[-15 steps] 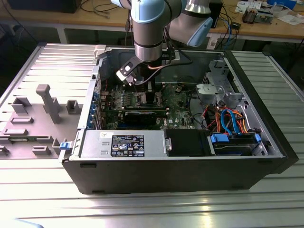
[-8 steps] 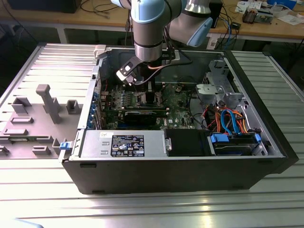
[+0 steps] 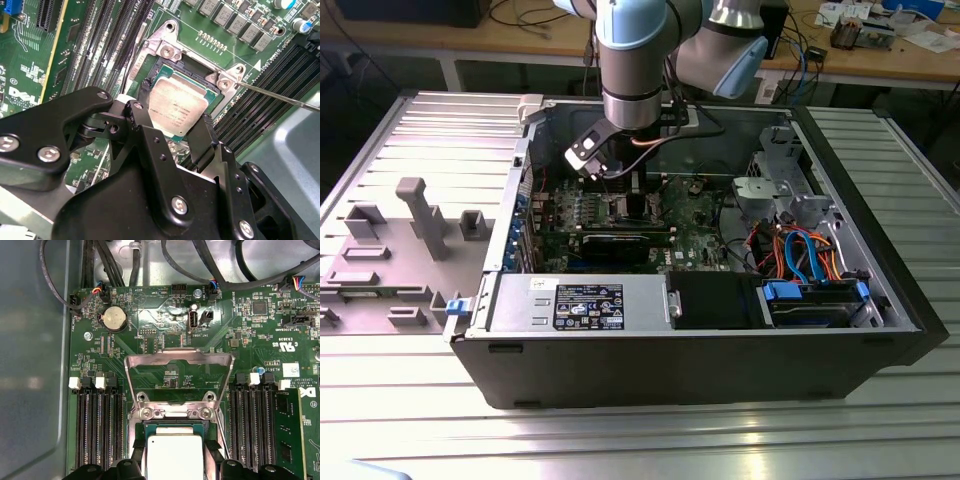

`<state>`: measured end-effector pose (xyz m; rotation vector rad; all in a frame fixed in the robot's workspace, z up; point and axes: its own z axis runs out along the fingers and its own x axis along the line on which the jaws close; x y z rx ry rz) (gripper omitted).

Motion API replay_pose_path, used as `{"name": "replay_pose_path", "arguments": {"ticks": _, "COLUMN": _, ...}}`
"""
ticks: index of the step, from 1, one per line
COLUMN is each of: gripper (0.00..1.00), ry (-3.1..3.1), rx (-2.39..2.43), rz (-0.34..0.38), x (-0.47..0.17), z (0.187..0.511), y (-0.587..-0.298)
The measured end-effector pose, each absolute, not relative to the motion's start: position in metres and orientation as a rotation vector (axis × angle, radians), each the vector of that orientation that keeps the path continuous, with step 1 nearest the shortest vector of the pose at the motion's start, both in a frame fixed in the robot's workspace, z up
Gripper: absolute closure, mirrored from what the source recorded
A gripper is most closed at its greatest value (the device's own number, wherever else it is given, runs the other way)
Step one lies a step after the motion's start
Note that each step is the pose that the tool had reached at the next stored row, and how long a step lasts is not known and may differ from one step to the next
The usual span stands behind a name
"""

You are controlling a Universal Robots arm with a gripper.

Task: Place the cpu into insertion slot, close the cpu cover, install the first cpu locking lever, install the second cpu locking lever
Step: 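Place the cpu into insertion slot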

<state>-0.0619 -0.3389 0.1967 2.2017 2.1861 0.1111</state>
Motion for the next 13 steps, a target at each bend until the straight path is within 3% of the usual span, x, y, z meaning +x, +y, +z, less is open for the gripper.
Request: {"name": "replay_pose_path", "arguments": {"ticks": 13, "gripper": 0.46, "ry": 2.181, "rx": 2.208, "rz": 0.113, "x": -0.0622, "z": 0.1991, "y": -0.3390}}
